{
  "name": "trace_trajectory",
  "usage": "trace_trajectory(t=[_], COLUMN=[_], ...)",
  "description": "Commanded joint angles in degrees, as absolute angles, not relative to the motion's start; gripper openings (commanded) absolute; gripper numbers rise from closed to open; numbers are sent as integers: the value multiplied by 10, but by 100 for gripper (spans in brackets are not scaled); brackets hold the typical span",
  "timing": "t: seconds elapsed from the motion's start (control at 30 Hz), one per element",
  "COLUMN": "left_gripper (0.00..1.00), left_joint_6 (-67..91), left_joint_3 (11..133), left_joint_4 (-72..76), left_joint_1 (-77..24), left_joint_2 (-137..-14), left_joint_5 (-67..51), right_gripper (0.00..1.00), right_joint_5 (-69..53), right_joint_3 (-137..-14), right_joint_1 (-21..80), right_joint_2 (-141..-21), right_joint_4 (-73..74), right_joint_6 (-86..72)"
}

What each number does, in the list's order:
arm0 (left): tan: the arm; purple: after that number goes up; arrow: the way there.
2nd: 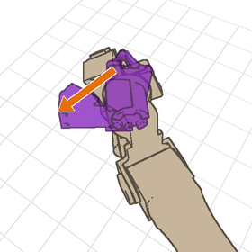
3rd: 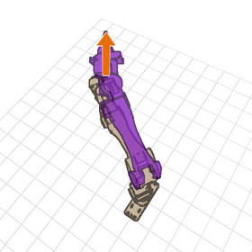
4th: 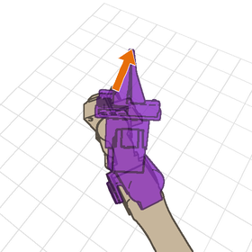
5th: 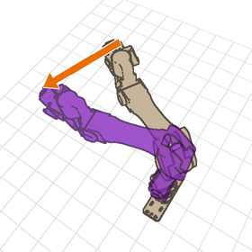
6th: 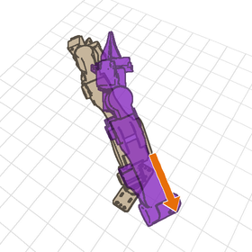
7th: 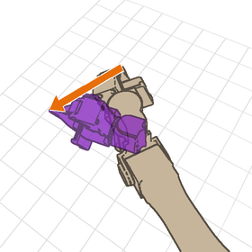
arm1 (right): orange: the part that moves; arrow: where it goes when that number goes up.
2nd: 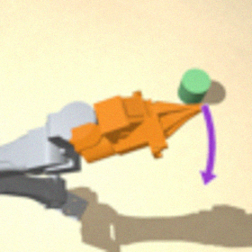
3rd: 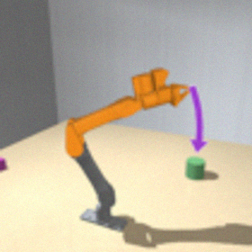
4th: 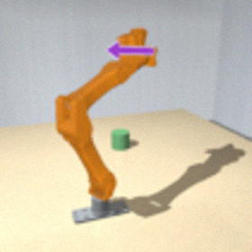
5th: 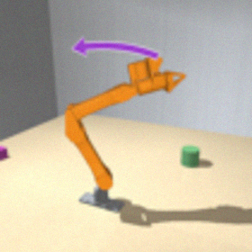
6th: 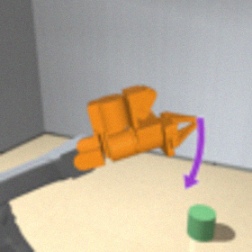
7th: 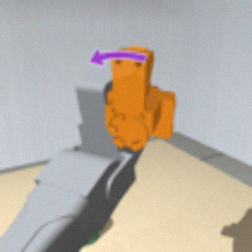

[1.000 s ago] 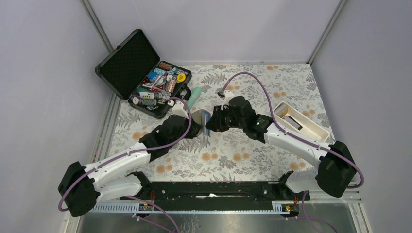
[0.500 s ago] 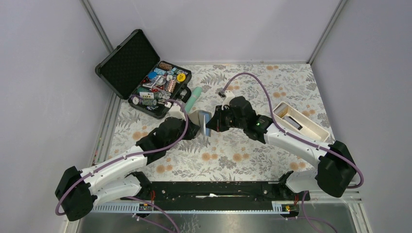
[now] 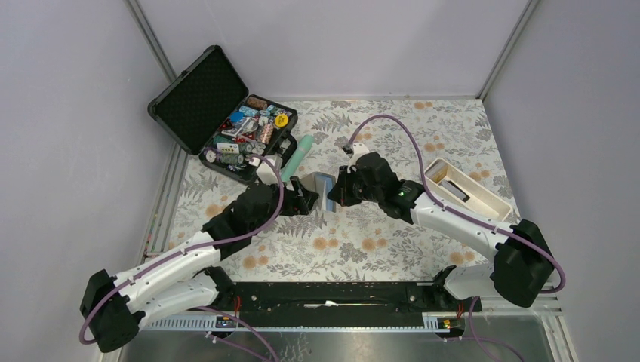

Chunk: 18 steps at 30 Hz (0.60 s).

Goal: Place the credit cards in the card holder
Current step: Open the card holder.

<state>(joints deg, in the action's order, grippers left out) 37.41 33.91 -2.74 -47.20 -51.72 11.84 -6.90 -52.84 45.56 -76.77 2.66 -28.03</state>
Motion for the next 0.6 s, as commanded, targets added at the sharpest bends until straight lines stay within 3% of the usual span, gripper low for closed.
trace_trajectory(t=[0.0, 0.23, 0.57], left_gripper=[82, 97, 99], left_joint_6=[353, 347, 331], left_joint_3=[345, 363, 375], left_joint_4=[22, 25, 34], left_joint_1=[-473, -473, -473], left_joint_2=[-512, -576, -623], left_joint_5=[96, 70, 82], right_gripper=[0, 0, 0], right_joint_5=[-25, -42, -72], right_joint_3=[-549, -565, -575], right_joint_1=[454, 454, 454], right_joint_2=[-768, -762, -749], right_joint_4=[48, 53, 52], right_joint_6=[-258, -265, -271])
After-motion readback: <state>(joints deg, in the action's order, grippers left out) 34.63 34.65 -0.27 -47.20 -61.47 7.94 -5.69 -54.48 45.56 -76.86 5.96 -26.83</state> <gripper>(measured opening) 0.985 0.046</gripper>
